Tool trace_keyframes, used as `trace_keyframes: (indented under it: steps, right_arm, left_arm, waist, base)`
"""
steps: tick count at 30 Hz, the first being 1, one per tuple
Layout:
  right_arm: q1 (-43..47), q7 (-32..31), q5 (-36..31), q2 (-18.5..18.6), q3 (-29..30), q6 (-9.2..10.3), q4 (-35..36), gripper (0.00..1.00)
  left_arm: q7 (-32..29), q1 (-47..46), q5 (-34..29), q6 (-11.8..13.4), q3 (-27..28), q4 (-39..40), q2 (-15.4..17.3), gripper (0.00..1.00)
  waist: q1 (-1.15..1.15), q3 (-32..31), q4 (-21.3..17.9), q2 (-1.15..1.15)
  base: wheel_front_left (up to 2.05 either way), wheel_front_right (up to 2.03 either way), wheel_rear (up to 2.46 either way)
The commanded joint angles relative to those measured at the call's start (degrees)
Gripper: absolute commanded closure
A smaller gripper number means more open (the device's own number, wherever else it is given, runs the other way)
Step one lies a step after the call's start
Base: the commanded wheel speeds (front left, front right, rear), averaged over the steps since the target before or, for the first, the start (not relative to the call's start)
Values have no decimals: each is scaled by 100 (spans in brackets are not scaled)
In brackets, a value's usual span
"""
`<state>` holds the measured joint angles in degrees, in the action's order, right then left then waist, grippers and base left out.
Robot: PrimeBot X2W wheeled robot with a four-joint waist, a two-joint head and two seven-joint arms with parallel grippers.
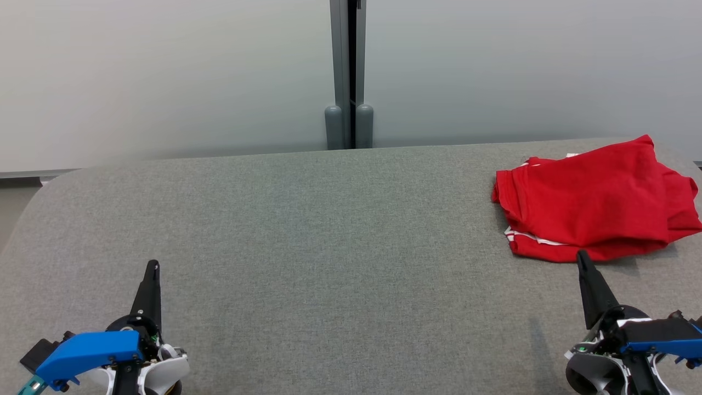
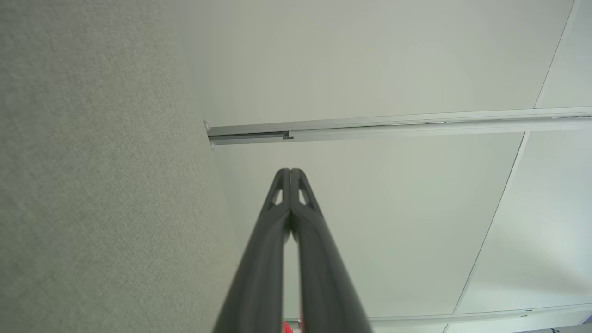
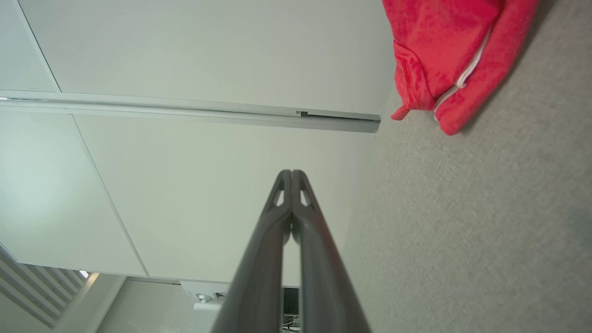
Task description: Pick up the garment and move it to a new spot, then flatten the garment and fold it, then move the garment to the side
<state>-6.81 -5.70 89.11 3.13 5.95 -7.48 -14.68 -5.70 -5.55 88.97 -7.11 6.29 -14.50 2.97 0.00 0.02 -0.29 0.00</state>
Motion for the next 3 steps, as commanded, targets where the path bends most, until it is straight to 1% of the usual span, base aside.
trace_keyframes:
  steps: [1, 3]
  right_arm:
    - [83, -33, 105, -17, 26, -2, 51, 100]
    - [91, -61, 173, -21, 43, -2, 60, 100]
  left_arm:
    - [-34, -88, 96, -61, 15, 36, -6, 100]
    - [-52, -88, 166, -63, 22, 43, -8, 100]
  waist:
    - [0, 2, 3, 0]
    - [0, 5, 10, 0]
  base:
    - [0, 0, 0]
    - [0, 0, 0]
